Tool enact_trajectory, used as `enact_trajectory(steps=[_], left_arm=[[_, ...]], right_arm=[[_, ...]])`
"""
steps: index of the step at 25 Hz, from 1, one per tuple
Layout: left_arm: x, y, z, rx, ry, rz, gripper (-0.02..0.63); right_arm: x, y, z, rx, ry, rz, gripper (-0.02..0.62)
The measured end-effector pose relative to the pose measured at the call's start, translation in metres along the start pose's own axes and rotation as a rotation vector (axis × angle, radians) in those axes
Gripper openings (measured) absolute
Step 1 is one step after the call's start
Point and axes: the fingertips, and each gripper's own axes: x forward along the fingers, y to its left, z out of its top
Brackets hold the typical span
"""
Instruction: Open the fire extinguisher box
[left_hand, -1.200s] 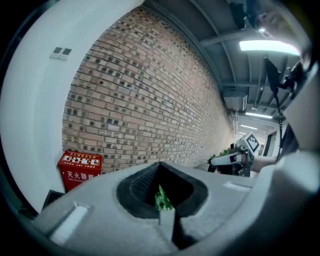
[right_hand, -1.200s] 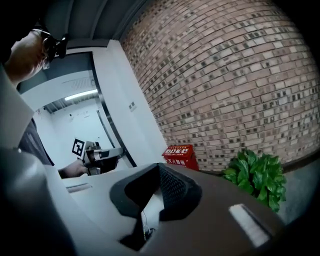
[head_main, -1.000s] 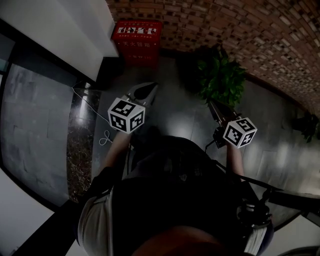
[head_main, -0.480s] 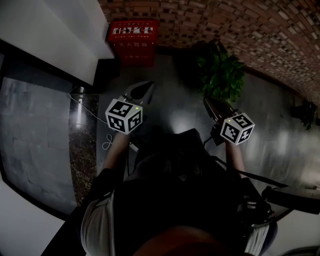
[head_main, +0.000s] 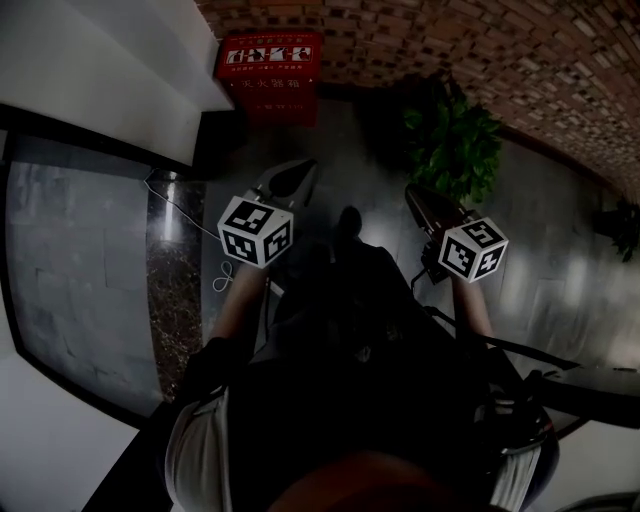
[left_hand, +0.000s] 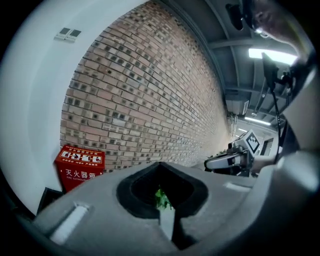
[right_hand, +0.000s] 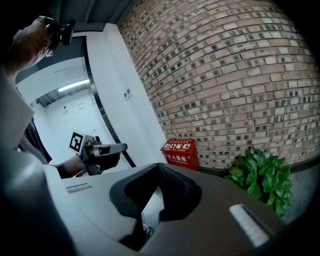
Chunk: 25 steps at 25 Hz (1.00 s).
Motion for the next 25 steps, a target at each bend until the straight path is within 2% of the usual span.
enact_trajectory(steps=[2,7,15,25], left_arm=[[0.005,0.004,0.008,-0.003,-0.006,0.007,-0.002],[0.035,0.018,0.025,0.061,0.038,0.042,-0.002],[0.082,0.012,0.038,0.092,0.1,0.041,-0.002],[0.109,0.01,0.055,0.134,0.13,0.114,0.0]], right_arm=[[0.01,-0.005,0.006,0.006,-0.002,0.024,0.002],[0.03,-0.02,0.026,-0.012,-0.005,0.082,0.002],[0.031,-0.078,0.041,0.06,-0.015,0.083,0.002],[0.047,-0.111,0.061,0.083,-0.012,0.197,0.002]])
